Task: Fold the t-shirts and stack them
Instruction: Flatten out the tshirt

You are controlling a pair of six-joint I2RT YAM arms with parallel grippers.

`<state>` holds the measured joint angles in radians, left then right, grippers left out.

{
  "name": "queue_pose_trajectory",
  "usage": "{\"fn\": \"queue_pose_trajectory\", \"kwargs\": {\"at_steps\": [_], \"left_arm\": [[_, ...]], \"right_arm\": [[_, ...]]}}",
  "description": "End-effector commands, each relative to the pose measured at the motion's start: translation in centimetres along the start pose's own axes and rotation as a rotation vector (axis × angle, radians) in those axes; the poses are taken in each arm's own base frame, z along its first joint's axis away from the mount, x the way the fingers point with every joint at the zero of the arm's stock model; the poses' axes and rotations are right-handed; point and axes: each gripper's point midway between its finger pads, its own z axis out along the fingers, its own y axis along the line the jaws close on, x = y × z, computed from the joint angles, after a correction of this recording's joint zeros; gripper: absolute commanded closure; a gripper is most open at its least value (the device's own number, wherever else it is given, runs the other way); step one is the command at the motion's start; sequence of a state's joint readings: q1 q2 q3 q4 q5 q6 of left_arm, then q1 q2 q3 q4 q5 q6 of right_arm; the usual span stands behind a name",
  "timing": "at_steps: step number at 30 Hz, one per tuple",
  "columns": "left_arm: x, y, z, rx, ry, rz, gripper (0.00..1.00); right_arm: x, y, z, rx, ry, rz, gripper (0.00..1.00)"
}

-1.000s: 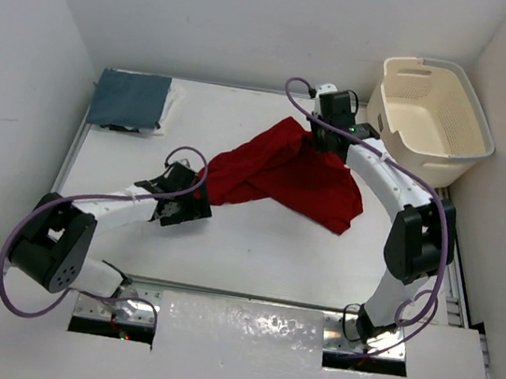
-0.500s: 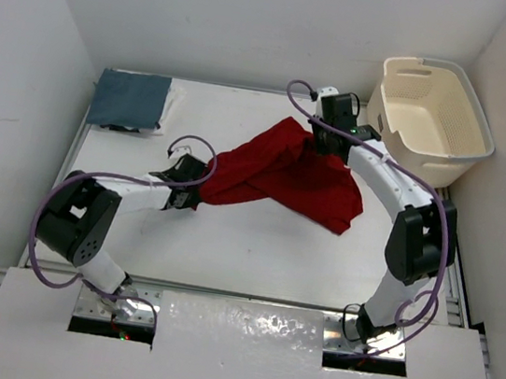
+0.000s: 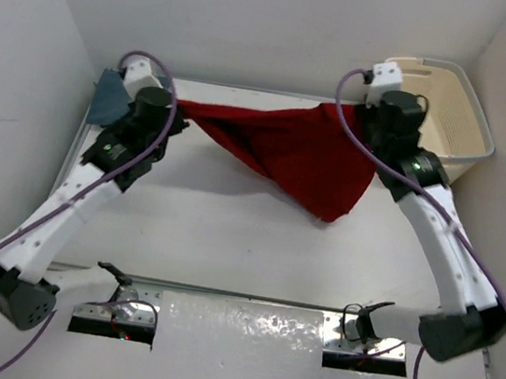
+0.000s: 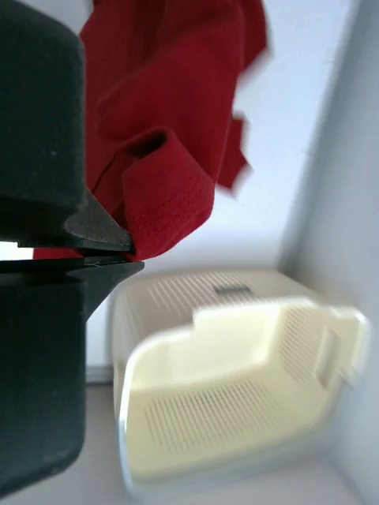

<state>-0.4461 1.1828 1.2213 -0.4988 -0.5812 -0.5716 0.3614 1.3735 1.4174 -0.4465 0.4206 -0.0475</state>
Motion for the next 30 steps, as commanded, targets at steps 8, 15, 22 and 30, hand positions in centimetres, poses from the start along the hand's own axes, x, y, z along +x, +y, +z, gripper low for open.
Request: {"fn": "queue_pose_trajectory", "kwargs": {"at_steps": [8,15,22,30], "left_arm": [[-15.9,-3.6,-16.5,0.532,-0.455,-0.066,1.0],[-21.7,-2.8,-28.7,0.815,-0.637,-0.07,1.0],[-23.3,-1.5,-36.3,0.999,-0.727,-0.077,1.0],[-22.1,-5.6,-30.9,0.973,-0.572,-0.086,1.0]], "right_arm": [[-9.6,-8.2,-15.2,0.077,-0.425,-0.001,1.0],[-13.3,-11.3,-25.5,0.032,-0.641,0.003,1.0],[-15.0,-13.8,-34.1,0.021,-0.833,0.013,1.0],[-16.1,-15.0,-29.8,0.155,-0.75,0.013,1.0]]}}
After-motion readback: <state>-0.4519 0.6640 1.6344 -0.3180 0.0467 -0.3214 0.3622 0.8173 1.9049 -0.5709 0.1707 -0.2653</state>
